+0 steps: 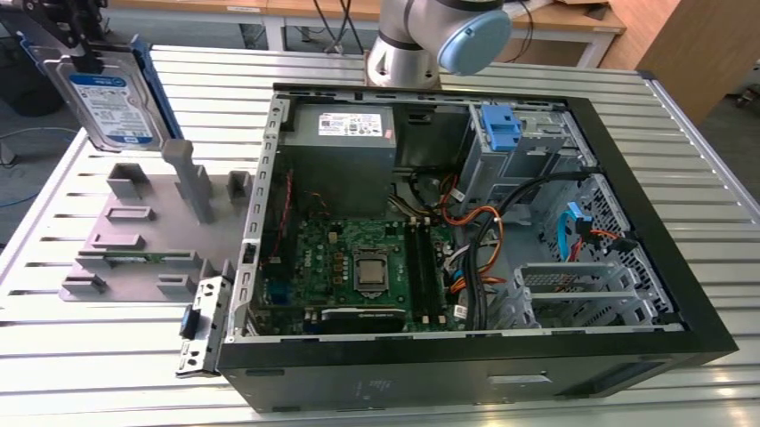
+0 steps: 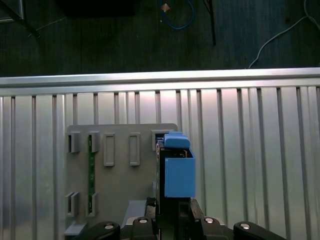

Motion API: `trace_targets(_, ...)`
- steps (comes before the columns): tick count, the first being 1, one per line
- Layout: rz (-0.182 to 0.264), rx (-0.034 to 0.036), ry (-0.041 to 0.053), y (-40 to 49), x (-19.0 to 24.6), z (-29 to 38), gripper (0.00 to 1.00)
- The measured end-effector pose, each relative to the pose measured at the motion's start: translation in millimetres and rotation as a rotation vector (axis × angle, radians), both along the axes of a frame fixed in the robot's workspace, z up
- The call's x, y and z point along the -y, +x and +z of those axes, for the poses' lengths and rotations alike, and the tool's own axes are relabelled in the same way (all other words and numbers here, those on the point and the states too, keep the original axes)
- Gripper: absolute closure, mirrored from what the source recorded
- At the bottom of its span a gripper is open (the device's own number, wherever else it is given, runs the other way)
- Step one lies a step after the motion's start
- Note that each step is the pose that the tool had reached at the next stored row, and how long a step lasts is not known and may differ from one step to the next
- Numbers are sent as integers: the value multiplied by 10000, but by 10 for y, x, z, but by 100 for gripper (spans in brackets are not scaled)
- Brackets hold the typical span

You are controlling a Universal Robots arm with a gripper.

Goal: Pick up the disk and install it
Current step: 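Pick up the disk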

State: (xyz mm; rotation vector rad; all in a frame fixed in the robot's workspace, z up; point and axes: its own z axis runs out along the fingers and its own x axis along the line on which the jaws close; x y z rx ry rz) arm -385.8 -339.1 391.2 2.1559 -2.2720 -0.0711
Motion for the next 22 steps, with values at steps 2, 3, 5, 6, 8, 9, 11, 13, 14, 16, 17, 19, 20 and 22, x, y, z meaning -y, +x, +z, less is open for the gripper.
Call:
trace_targets(2,1,2,1,0,0,14,65)
trace_targets(3,0,3,1,0,0,13,65)
trace_targets(5,0,2,1,0,0,15,65)
trace_targets(6,0,0,0,0,0,17,65)
trace_targets(8,0,0,0,0,0,20,65)
trace_targets(9,0,0,0,0,0,20,65)
trace_targets(11,0,0,0,0,0,21,65)
trace_targets(13,0,1,0,0,0,22,65)
trace_targets(14,0,0,0,0,0,22,65)
trace_targets(16,1,-2,-1,0,0,26,65)
trace_targets(17,1,-4,-2,0,0,31,65)
trace_targets(19,0,-1,-1,1,0,50,65)
trace_targets(20,0,0,0,0,0,63,65)
trace_targets(22,1,0,0,0,0,94,65)
